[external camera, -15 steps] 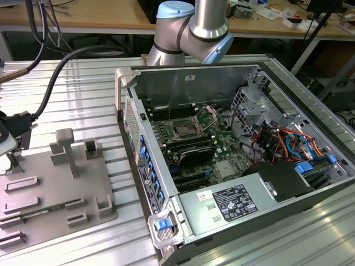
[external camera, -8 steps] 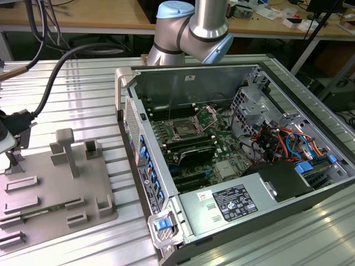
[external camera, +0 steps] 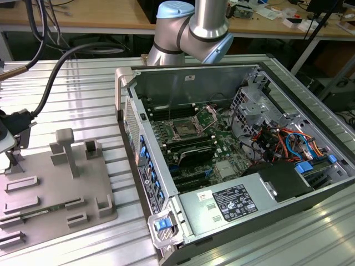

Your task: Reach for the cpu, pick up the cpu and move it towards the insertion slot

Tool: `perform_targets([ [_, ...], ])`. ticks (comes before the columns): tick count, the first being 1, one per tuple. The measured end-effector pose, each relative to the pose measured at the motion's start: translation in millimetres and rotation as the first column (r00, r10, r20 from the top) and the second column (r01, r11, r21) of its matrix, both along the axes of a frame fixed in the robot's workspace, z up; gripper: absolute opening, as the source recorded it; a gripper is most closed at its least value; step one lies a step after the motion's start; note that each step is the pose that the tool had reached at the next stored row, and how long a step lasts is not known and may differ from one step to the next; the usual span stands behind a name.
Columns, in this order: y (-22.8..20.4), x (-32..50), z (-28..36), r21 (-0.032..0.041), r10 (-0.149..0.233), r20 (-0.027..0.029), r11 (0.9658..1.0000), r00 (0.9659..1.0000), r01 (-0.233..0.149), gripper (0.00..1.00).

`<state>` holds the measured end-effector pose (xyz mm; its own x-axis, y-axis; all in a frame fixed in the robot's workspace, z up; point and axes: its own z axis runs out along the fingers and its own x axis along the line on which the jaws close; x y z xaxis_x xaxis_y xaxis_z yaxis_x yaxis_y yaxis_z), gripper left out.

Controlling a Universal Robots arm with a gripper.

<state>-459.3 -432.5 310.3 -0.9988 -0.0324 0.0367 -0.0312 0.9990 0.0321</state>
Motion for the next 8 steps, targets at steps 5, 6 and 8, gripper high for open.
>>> perform_targets([
  [5,0.0,0.0,3.3,0.0007,0.0,-0.0001,1.0,1.0,0.0,0.55],
  [6,0.0,0.0,4.4,0.001,0.0,-0.0001,1.0,1.0,0.0,0.55],
  [8,0.0,0.0,6.1,0.0018,0.0,0.0,1.0,1.0,0.0,0.55],
])
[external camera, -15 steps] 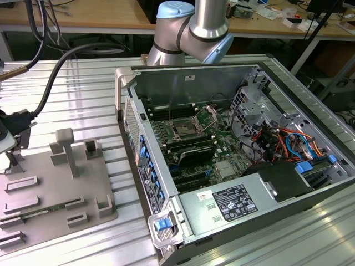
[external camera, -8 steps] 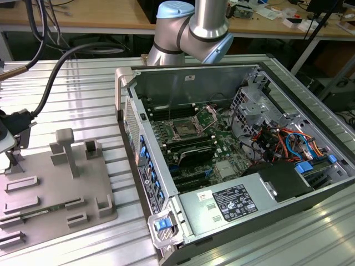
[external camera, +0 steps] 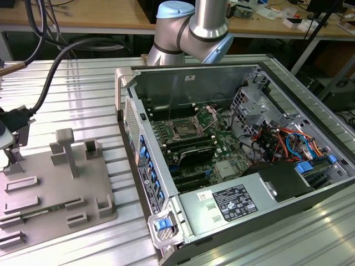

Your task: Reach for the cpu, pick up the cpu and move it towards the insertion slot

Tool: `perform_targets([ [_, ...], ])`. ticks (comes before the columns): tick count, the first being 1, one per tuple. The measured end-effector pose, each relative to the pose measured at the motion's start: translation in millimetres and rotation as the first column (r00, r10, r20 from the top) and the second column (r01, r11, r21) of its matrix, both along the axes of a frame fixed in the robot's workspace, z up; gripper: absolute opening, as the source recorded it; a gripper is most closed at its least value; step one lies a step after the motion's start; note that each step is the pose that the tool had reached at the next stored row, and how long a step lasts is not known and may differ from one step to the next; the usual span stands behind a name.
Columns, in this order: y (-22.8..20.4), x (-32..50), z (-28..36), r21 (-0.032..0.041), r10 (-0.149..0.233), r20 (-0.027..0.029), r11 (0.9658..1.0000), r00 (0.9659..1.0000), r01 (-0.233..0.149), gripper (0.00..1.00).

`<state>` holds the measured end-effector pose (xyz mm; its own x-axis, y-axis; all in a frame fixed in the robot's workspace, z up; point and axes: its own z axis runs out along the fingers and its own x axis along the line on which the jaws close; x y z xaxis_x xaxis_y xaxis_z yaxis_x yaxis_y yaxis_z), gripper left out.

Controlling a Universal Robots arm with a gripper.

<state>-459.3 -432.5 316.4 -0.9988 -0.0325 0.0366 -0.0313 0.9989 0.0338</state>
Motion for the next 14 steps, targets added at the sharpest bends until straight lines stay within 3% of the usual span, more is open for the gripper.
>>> perform_targets([
  [14,0.0,0.0,15.2,0.0037,0.0,0.0,1.0,1.0,0.0,0.55],
])
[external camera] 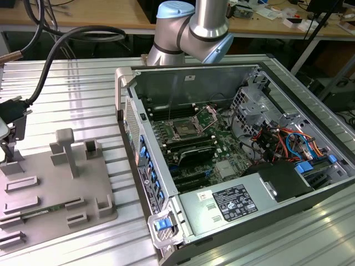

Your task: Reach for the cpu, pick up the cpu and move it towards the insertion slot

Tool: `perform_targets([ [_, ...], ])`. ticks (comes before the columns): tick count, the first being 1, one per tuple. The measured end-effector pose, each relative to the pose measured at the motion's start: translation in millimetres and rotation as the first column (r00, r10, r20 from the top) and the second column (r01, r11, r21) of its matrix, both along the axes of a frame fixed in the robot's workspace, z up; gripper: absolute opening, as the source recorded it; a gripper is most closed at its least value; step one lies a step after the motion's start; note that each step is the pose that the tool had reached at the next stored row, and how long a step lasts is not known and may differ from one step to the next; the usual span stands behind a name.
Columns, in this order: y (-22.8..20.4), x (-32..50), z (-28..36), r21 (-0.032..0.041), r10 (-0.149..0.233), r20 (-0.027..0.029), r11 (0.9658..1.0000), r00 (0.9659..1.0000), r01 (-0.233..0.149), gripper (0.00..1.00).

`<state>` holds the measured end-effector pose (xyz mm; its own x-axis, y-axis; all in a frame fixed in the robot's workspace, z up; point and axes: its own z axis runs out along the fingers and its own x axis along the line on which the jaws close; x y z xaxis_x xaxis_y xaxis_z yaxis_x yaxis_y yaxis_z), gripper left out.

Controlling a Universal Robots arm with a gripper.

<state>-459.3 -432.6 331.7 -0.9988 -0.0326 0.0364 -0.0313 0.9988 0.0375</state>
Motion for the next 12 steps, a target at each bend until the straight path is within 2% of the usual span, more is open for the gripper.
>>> perform_targets([
  [7,0.0,0.0,9.6,0.0006,0.0,-0.0002,1.0,1.0,0.0,0.55],
  [12,0.0,0.0,10.7,0.0006,0.0,-0.0001,1.0,1.0,0.0,0.55],
])
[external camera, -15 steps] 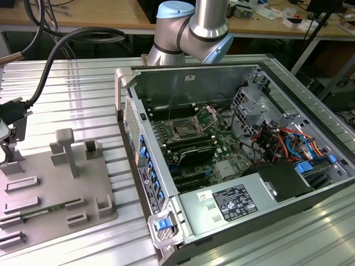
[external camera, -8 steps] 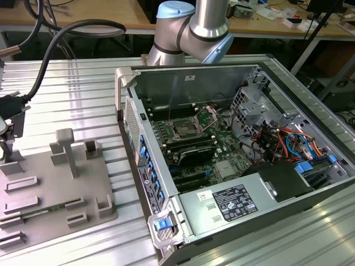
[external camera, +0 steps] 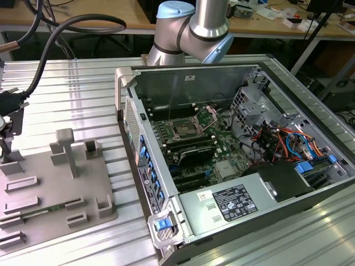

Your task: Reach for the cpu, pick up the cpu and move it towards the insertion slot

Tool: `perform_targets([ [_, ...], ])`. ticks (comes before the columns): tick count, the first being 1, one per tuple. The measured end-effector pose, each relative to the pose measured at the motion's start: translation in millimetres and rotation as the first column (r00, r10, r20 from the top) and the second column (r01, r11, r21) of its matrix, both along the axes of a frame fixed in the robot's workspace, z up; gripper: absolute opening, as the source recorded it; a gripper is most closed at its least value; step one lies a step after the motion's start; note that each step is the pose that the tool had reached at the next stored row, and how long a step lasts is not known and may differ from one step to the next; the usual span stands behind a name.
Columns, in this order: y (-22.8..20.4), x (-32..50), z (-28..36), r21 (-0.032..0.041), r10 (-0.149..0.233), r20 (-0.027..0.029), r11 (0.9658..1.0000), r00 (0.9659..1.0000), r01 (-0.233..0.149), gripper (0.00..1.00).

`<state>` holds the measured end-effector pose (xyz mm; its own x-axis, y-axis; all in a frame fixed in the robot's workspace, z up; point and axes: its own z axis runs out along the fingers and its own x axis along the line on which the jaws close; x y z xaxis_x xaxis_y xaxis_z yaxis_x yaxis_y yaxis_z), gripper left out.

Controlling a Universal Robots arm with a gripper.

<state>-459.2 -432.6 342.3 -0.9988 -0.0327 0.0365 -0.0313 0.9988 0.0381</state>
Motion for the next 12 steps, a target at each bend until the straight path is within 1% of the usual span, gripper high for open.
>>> perform_targets([
  [5,0.0,0.0,0.3,0.0,0.0,0.0,1.0,1.0,0.0,0.55],
  [7,0.0,0.0,2.7,0.0,0.0,0.0,1.0,1.0,0.0,0.55],
  [11,0.0,0.0,5.4,0.0001,0.0,0.0001,1.0,1.0,0.0,0.55],
  [12,0.0,0.0,7.3,-0.0001,0.0,0.0,1.0,1.0,0.0,0.55],
])
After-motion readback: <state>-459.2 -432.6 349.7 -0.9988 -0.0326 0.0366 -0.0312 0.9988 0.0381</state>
